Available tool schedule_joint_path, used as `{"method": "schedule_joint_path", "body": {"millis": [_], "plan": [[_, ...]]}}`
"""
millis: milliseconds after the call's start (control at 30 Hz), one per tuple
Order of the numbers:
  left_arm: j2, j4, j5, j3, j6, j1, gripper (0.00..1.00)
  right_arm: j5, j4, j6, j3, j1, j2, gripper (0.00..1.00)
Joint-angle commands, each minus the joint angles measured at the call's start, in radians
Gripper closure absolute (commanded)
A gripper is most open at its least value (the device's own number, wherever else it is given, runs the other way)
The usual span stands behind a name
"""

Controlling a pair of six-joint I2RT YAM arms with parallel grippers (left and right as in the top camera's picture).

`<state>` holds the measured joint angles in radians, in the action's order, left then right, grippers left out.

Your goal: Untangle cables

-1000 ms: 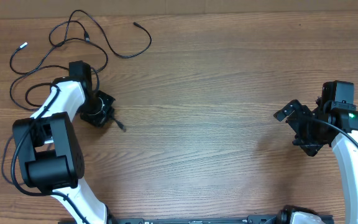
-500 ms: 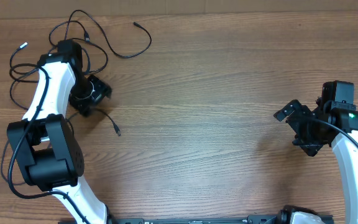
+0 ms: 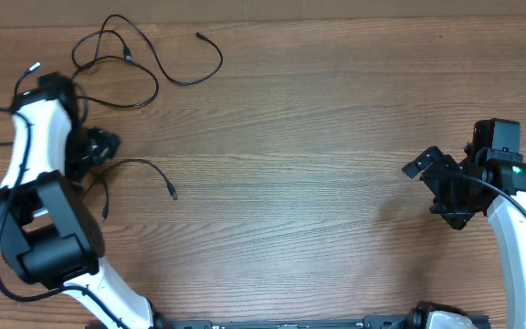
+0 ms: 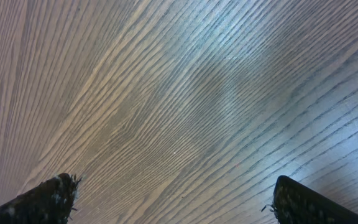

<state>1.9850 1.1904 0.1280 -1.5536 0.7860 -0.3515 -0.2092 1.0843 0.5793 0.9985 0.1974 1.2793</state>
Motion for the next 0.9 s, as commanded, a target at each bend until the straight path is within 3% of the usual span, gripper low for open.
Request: {"method": "schedule_joint_path", "body": {"millis": [0, 300, 600, 867], "plan": [[0.006, -0.003, 0.034, 0.046, 0.023, -0.064, 0.00, 0.007, -0.005, -0.005, 0.023, 0.003, -0.006, 0.00], [0.006, -0.070, 0.037, 0.124, 0.022, -0.185, 0.00, 0.007, -0.005, -0.005, 0.023, 0.003, -0.006, 0.00], [0.006, -0.065, -0.002, 0.133, 0.060, -0.219, 0.00, 0.007, -0.005, -0.005, 0.023, 0.003, -0.006, 0.00], [0.006, -0.062, -0.029, 0.190, 0.328, -0.229, 0.00, 0.007, -0.005, -0.005, 0.023, 0.003, -0.006, 0.00]]}}
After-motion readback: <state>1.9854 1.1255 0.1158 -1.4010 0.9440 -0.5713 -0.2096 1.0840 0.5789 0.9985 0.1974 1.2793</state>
